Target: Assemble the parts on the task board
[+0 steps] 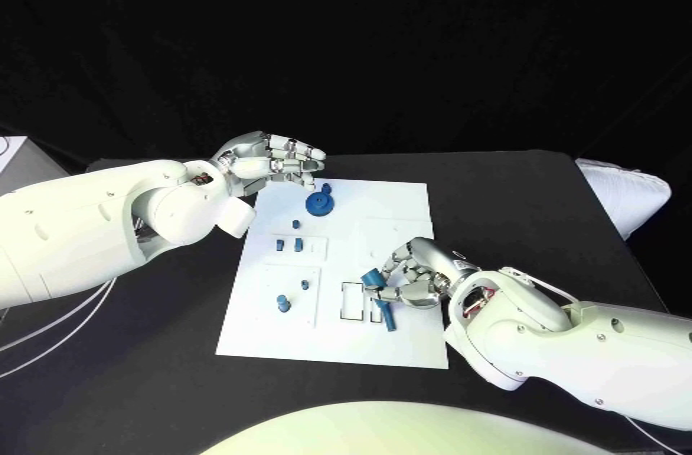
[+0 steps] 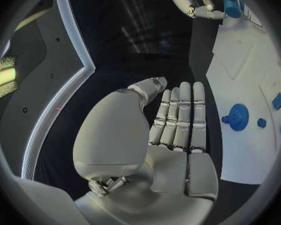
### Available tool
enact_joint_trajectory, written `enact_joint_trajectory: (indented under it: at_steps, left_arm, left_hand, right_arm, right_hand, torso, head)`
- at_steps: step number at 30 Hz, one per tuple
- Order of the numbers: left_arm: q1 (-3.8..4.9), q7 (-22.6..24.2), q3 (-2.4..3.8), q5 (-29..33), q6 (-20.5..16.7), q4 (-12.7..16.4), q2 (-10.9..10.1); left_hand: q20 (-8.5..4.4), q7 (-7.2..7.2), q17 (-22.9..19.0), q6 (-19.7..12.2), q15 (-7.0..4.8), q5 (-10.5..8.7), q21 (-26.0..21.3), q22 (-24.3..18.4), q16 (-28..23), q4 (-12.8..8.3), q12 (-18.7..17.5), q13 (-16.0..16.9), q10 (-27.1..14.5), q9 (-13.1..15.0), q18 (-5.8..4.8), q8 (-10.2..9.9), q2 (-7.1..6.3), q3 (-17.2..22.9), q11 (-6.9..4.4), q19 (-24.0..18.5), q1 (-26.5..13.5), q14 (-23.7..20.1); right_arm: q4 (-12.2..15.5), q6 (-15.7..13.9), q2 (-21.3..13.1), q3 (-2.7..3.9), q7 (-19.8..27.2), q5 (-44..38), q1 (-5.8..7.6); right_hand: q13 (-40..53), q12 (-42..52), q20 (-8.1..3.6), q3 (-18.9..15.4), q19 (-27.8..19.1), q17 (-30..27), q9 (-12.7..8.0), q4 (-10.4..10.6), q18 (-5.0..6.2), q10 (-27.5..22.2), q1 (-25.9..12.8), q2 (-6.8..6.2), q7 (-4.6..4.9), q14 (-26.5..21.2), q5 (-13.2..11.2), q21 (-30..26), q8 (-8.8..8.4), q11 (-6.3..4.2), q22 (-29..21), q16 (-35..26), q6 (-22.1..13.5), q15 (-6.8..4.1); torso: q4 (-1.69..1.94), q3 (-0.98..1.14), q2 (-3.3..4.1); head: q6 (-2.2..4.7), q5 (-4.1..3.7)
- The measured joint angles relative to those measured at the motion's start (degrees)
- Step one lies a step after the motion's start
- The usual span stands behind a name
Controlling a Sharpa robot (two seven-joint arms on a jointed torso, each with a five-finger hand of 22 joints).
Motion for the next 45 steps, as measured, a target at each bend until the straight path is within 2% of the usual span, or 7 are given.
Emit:
enact_joint_trajectory:
  at_steps: [13, 15, 20, 21, 27, 36, 45]
  left_arm:
    - [0.0, -0.28, -0.01, 0.0, 0.27, 0.08, 0.13]
    - [0.01, -0.31, -0.01, 0.0, 0.29, 0.09, 0.13]
    - [0.01, -0.39, -0.02, 0.0, 0.33, 0.13, 0.08]
    - [0.01, -0.4, -0.02, 0.0, 0.33, 0.13, 0.06]
    - [0.01, -0.47, -0.02, 0.0, 0.37, 0.15, 0.05]
    - [0.02, -0.58, -0.02, 0.0, 0.41, 0.19, 0.01]
    - [0.02, -0.67, -0.02, 0.0, 0.45, 0.2, 0.01]
  left_hand:
    - [0.0, 0.0, 0.0, 0.0, 0.0, 0.0, 0.0, 0.0, 0.0, 0.17, 0.0, 0.0, -0.21, 0.0, -0.01, 0.0, 0.0, -0.17, 0.21, 0.0, 0.0, 0.0]
    - [0.0, 0.0, 0.0, 0.0, 0.0, 0.0, 0.0, 0.01, 0.0, 0.17, 0.0, 0.0, -0.21, 0.0, 0.0, 0.0, 0.0, -0.17, 0.21, 0.0, 0.0, 0.0]
    - [0.0, 0.0, 0.0, 0.0, 0.0, 0.0, -0.26, -0.07, 0.0, 0.33, -0.2, 0.0, -0.21, 0.0, 0.0, 0.0, 0.0, -0.01, 0.21, 0.0, 0.0, 0.0]
    - [0.0, 0.0, 0.0, 0.0, 0.0, 0.0, -0.26, -0.07, 0.0, 0.33, -0.2, 0.0, -0.21, 0.0, -0.01, 0.0, 0.0, -0.01, 0.21, 0.0, 0.0, 0.0]
    - [0.0, 0.0, 0.01, 0.0, 0.0, 0.0, -0.26, -0.07, 0.0, 0.32, -0.2, 0.0, -0.21, 0.0, -0.01, 0.0, 0.0, -0.01, 0.21, 0.0, 0.0, 0.0]
    - [0.0, 0.0, 0.01, 0.0, 0.0, 0.0, -0.26, -0.14, 0.0, 0.32, -0.2, 0.0, -0.21, 0.0, -0.01, 0.0, 0.0, -0.01, 0.21, 0.0, 0.0, 0.0]
    - [0.0, 0.0, 0.01, 0.0, 0.0, 0.0, -0.26, -0.14, 0.0, 0.32, -0.19, 0.0, -0.21, 0.0, 0.0, 0.0, 0.0, -0.01, 0.21, 0.0, 0.0, 0.0]
  right_arm:
    - [-2.74, 2.49, 3.95, -0.05, -1.2, 1.71, -0.26]
    - [-2.95, 2.89, 4.19, -0.05, -1.43, 1.71, -0.28]
    - [-3.1, 3.94, 4.53, -0.06, -1.96, 1.51, -0.35]
    - [-3.1, 4.12, 4.61, -0.06, -2.03, 1.45, -0.35]
    - [-3.24, 5.28, 5.03, -0.06, -2.37, 0.65, -0.37]
    - [-3.79, 6.01, 5.46, -0.03, -2.66, -0.68, -0.36]
    - [-4.24, 5.93, 5.87, -0.07, -2.84, -1.95, -0.39]
  right_hand:
    - [-0.01, 0.46, -0.19, -0.01, 0.18, 0.0, 0.31, 0.0, 0.0, -0.02, -3.46, 1.78, -0.24, 0.02, -1.16, 0.23, 1.32, -0.84, 0.04, 0.0, 0.66, -0.41]
    - [-0.01, 0.46, -0.6, -0.01, 0.18, 0.0, 0.35, 0.0, 0.0, -0.02, -3.99, 2.3, -0.31, 0.19, -1.53, 0.23, 1.32, -0.84, 0.04, 0.0, 0.73, -0.59]
    - [-0.02, 0.67, -0.6, -0.01, 0.19, 0.0, 0.43, 0.0, 0.0, -0.02, -3.99, 2.3, -0.34, 0.22, -1.61, 0.47, 1.75, -0.84, 0.03, 0.0, 0.76, -0.62]
    - [-0.02, 0.67, -0.6, -0.01, 0.19, 0.0, 0.47, 0.0, 0.01, -0.02, -4.53, 2.24, -0.78, 0.22, -1.96, 0.46, 1.77, -0.84, 0.03, 0.0, 1.2, -0.62]
    - [-0.02, 0.67, -0.6, -0.59, 0.18, 0.0, 0.51, -0.05, 0.0, -0.02, -5.21, 2.17, -1.24, 0.02, -2.75, 0.45, 2.25, -0.84, 0.03, 0.0, 1.66, -0.82]
    - [-0.02, 0.67, -0.6, -0.89, 0.18, 0.0, 0.7, 0.08, 0.01, -0.02, -5.72, 2.23, -1.39, 0.02, -3.23, 0.45, 2.46, -0.83, 0.02, 0.0, 1.82, -0.82]
    - [-0.03, 0.66, -0.6, -1.2, 0.18, 0.0, 0.7, 0.09, 0.0, -0.02, -7.23, 3.3, -1.63, 0.01, -4.28, 0.45, 3.1, -1.25, 0.01, 0.0, 2.05, -0.82]
  torso:
    - [0.09, -0.07, 0.08]
    - [0.09, -0.08, 0.1]
    - [0.09, -0.06, 0.1]
    - [0.07, -0.05, 0.1]
    - [-0.02, -0.02, 0.07]
    - [-0.02, 0.0, 0.05]
    - [0.01, 0.0, 0.08]
  head:
    - [-0.33, 0.08]
    - [-0.41, 0.15]
    - [-0.63, 0.35]
    - [-0.66, 0.4]
    - [-0.8, 0.52]
    - [-0.88, 0.6]
    - [-0.79, 0.62]
